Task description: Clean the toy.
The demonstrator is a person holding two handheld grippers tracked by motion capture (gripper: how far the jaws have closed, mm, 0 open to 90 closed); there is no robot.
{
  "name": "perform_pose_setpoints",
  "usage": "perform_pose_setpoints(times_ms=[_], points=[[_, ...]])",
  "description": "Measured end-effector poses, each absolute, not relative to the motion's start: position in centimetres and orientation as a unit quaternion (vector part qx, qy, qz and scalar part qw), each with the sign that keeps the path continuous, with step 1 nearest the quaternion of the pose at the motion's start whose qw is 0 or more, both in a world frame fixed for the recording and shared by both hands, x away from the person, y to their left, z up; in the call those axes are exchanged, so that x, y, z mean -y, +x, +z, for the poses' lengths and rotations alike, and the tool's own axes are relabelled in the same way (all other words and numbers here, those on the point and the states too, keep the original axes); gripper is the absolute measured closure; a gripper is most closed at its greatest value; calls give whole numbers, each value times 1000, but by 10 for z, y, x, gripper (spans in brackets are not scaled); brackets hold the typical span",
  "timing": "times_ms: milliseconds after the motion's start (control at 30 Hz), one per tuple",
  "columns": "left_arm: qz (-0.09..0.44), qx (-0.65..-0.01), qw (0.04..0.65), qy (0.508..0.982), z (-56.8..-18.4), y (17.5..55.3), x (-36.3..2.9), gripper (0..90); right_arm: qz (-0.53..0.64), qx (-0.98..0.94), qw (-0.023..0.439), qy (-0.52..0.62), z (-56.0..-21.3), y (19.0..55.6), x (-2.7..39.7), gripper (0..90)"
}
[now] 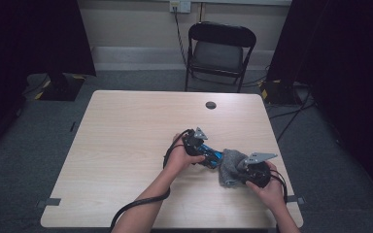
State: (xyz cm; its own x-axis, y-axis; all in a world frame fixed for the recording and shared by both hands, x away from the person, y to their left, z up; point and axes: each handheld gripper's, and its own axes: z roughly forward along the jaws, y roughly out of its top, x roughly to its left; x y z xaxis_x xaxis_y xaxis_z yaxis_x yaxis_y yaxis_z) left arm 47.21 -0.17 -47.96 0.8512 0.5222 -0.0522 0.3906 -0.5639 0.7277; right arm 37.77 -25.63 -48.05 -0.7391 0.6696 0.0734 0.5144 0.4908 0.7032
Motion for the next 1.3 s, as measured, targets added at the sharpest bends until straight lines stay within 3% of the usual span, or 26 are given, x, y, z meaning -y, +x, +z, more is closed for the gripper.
perform_pose_setpoints(times_ms=[1300], points=[[84, -259, 391, 879, -480, 473, 1, 109, 366, -897, 25, 247, -478, 346, 213, 762]])
